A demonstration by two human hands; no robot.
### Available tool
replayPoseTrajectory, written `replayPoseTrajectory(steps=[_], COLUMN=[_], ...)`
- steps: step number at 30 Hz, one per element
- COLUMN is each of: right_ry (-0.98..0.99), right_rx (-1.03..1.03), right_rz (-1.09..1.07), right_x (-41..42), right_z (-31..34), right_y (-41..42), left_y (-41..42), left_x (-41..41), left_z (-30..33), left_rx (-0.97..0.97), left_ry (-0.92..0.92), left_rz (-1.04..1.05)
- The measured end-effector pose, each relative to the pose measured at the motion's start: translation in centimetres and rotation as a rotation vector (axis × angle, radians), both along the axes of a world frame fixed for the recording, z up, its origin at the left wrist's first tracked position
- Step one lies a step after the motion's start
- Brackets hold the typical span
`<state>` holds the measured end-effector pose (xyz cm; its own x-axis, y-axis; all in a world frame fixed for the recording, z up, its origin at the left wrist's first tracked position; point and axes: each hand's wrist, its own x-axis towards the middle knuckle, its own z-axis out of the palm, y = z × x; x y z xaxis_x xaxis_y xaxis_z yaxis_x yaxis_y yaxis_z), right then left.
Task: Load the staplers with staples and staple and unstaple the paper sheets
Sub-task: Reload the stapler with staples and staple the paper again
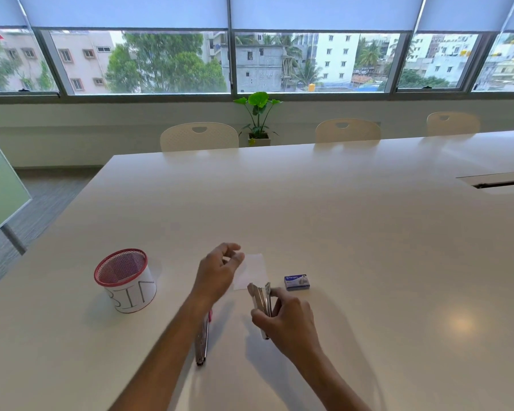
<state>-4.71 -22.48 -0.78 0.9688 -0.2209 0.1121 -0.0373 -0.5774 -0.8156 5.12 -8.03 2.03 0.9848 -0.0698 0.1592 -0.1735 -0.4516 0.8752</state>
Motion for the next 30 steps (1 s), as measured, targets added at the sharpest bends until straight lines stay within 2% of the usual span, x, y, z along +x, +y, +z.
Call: replayPoseTrajectory(steps=[6, 14, 23, 30], right_ry=[0.052, 0.184, 0.159, 0.185], right_rx=[-0.098, -0.262, -0.450, -0.475], right_rz=[0.063, 0.089, 0.098, 0.113], right_x=[0.0, -0.1, -0.4, -0.1], right_z=[-0.4, -1.3, -2.2, -1.6], right_y=[0.3, 0.5, 1.1, 0.8], left_y=[1.4, 2.4, 2.7, 2.8], left_x=[3.5, 5.7, 6.3, 6.5], left_z=[-0.5, -3.3, -4.9, -5.3], left_rx=[0.345, 0.634, 0.793, 0.756], left_ry=[-0.009, 0.088, 0.087, 0.076], left_rz=[-0.100, -0.224, -0.282, -0.284])
